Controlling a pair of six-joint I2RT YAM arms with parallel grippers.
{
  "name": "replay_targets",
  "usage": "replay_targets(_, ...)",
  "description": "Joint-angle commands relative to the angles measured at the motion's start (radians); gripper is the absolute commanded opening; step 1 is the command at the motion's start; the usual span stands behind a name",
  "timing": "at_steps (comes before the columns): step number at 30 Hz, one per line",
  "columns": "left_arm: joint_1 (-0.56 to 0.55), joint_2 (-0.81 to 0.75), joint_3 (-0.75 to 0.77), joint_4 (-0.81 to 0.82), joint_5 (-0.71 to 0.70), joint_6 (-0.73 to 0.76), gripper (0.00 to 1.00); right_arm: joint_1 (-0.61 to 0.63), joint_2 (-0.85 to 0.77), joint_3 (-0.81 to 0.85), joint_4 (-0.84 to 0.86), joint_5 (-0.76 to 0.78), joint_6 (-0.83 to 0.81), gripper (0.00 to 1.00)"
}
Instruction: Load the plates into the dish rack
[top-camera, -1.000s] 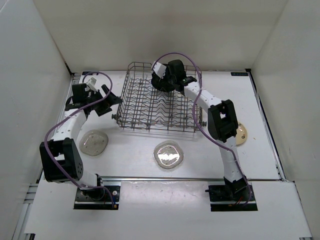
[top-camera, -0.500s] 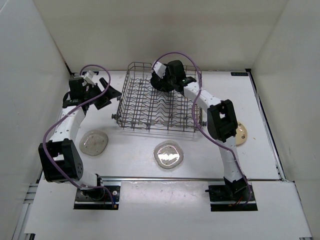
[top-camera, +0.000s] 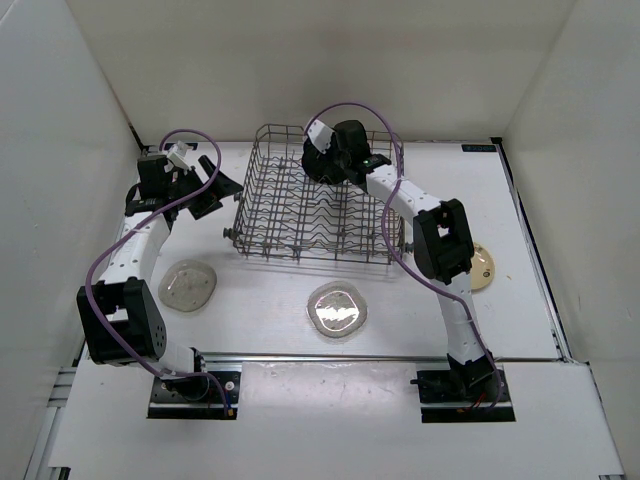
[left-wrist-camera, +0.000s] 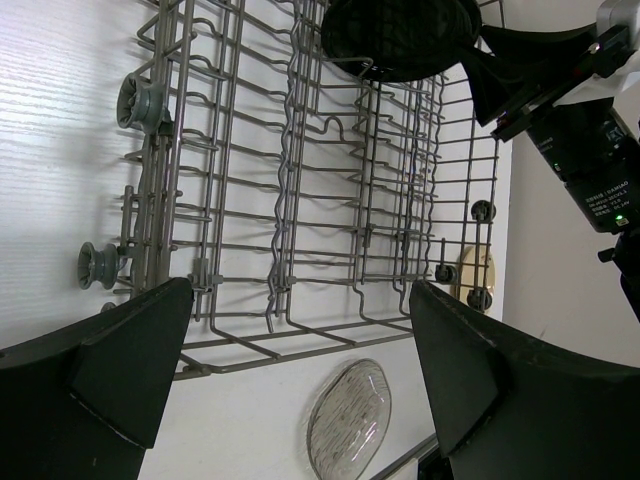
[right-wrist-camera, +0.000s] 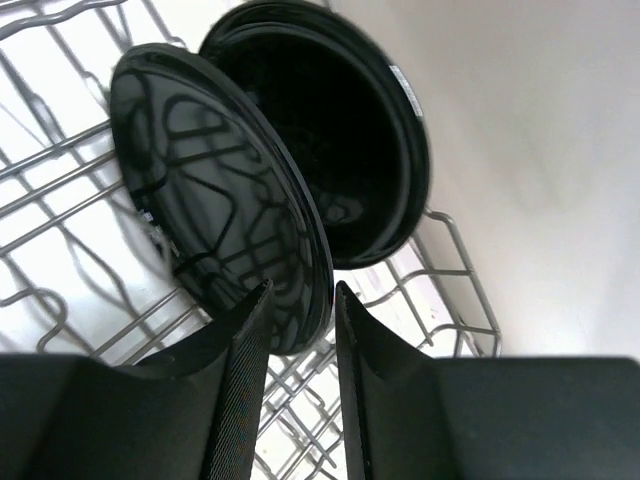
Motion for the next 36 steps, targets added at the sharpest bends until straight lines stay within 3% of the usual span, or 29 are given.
replay_targets(1, 0.002, -0.025, -0.004, 0.002, 0.026, -0.002, 1.0, 0.005, 0.006, 0.019, 0.078, 0.049, 0.023, 0.36)
replay_targets(10, 0.002, -0.044, -0.022, 0.002, 0.016, -0.011, 1.0, 0.005, -0.005, 0.046, 0.065, 0.05, 0.121, 0.44)
replay_targets(14, 0.002, -0.064, -0.022, 0.002, 0.016, -0.02, 1.0, 0.005, -0.055, 0.056, 0.014, 0.02, 0.225, 0.55)
replay_targets(17, 0.002, -0.084, -0.04, 0.002, 0.016, -0.031, 1.0, 0.005, -0.112, 0.066, -0.037, -0.077, 0.395, 0.73)
replay_targets(18, 0.002, -0.096, -0.041, 0.002, 0.016, -0.031, 1.0, 0.014, -0.129, 0.066, -0.037, -0.105, 0.437, 0.94)
replay_targets(19, 0.002, -0.111, -0.041, 0.002, 0.016, -0.031, 1.0, 0.028, -0.147, 0.056, -0.05, -0.155, 0.466, 1.0)
replay_targets(23, 0.002, -0.156, -0.077, 0.002, 0.007, -0.04, 1.0, 0.068, -0.291, -0.016, -0.061, -0.183, 0.619, 1.0)
replay_targets(25, 0.002, -0.177, -0.09, 0.002, -0.003, -0.04, 1.0, 0.083, -0.331, -0.016, -0.099, -0.11, 0.687, 1.0)
replay_targets(29, 0.002, -0.231, -0.136, 0.002, -0.034, -0.061, 1.0, 0.045, -0.417, 0.057, -0.248, -0.082, 0.845, 1.0)
replay_targets(30, 0.002, -0.249, -0.16, 0.002, -0.043, -0.075, 1.0, 0.028, -0.44, 0.057, -0.248, -0.082, 0.957, 1.0)
replay_targets(33, 0.002, -0.262, -0.192, 0.002, -0.068, -0.095, 1.0, -0.105, -0.573, -0.1, -0.214, -0.151, 1.215, 1.0)
replay_targets(36, 0.002, -0.262, -0.217, 0.002, -0.097, -0.106, 1.0, -0.232, -0.824, -0.395, -0.135, -0.177, 1.422, 1.0)
